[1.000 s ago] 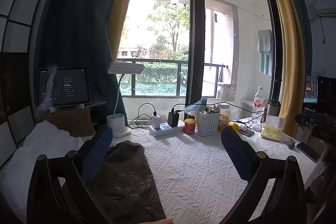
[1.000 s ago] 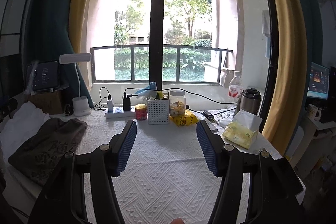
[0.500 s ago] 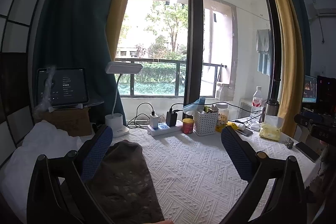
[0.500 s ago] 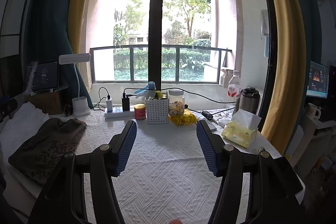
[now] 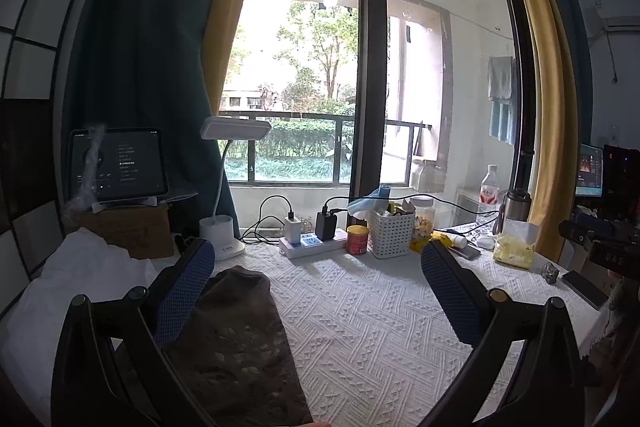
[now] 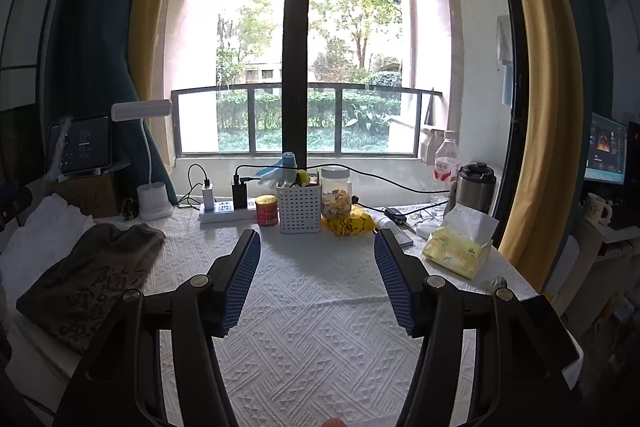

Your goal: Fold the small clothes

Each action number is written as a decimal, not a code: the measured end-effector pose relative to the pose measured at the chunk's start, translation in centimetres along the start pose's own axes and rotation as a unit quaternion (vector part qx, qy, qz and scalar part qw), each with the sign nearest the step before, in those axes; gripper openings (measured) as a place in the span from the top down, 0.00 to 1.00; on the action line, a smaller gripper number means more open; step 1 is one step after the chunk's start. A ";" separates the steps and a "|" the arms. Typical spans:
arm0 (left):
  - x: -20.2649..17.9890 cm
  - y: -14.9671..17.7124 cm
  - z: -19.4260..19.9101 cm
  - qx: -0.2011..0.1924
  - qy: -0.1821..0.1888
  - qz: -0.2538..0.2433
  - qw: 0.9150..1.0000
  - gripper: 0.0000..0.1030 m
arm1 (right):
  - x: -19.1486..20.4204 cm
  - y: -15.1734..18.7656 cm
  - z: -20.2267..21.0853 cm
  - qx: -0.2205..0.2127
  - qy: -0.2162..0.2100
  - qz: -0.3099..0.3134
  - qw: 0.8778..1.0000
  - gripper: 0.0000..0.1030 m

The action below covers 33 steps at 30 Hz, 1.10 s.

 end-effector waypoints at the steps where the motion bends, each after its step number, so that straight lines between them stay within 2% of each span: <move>1: 0.0 0.0 0.0 0.000 0.000 0.000 1.000 0.01 | 0.0 0.1 0.0 0.001 0.000 0.000 1.000 0.39; 33: -0.5 0.2 -0.4 0.006 0.005 -0.007 1.000 0.01 | 0.0 0.6 -0.7 0.007 -0.002 0.002 1.000 0.39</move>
Point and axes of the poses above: each gripper's, at about its wrist camera, not at the fingertips, and z roughly against the way its jaws point, x to its left, y to its underside, the point moved 9 cm from there along -z, roughly the way its jaws point, and after that the axes turned 5 degrees about x, right-handed, at the moved point
